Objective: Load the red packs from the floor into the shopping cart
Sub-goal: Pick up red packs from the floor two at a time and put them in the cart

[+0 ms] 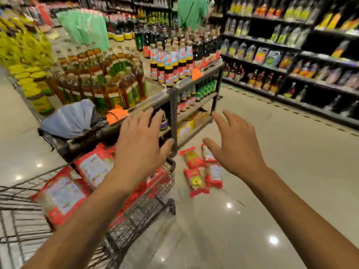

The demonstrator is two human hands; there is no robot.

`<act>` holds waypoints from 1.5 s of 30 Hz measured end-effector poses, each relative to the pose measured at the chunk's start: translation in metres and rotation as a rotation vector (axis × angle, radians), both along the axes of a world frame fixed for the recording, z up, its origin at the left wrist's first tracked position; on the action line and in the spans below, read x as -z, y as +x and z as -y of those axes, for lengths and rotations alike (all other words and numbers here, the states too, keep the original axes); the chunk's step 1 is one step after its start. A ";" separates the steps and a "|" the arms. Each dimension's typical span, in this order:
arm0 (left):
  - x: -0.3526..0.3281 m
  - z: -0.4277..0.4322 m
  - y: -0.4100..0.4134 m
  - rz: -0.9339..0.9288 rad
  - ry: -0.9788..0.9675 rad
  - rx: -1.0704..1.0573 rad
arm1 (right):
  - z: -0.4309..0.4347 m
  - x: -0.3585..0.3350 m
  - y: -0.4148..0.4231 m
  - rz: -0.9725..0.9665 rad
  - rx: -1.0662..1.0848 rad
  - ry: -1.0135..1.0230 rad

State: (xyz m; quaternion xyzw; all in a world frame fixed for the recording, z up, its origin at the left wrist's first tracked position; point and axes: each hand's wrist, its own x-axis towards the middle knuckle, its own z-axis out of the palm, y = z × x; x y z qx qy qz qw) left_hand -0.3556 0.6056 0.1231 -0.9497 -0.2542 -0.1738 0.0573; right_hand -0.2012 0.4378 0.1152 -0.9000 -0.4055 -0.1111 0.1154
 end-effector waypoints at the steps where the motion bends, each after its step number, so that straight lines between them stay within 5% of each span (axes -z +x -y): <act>1: 0.000 0.013 0.017 0.001 -0.002 0.024 | 0.020 0.003 0.012 -0.024 0.030 0.000; 12: 0.039 0.146 0.216 -0.144 -0.006 0.097 | 0.184 0.052 0.184 -0.196 0.188 -0.020; 24: 0.177 0.085 0.322 -0.297 -0.258 -0.055 | 0.082 0.182 0.319 -0.408 0.016 -0.204; 33: 0.416 -0.036 0.432 -0.491 -0.601 -0.212 | -0.045 0.391 0.439 -0.684 0.062 -0.351; 40: 0.685 -0.087 0.490 -0.502 -0.914 -0.500 | -0.086 0.672 0.530 -1.023 0.250 -0.460; 45: 0.896 -0.131 0.517 -0.327 -1.220 -0.788 | -0.110 0.879 0.592 -1.150 0.353 -0.457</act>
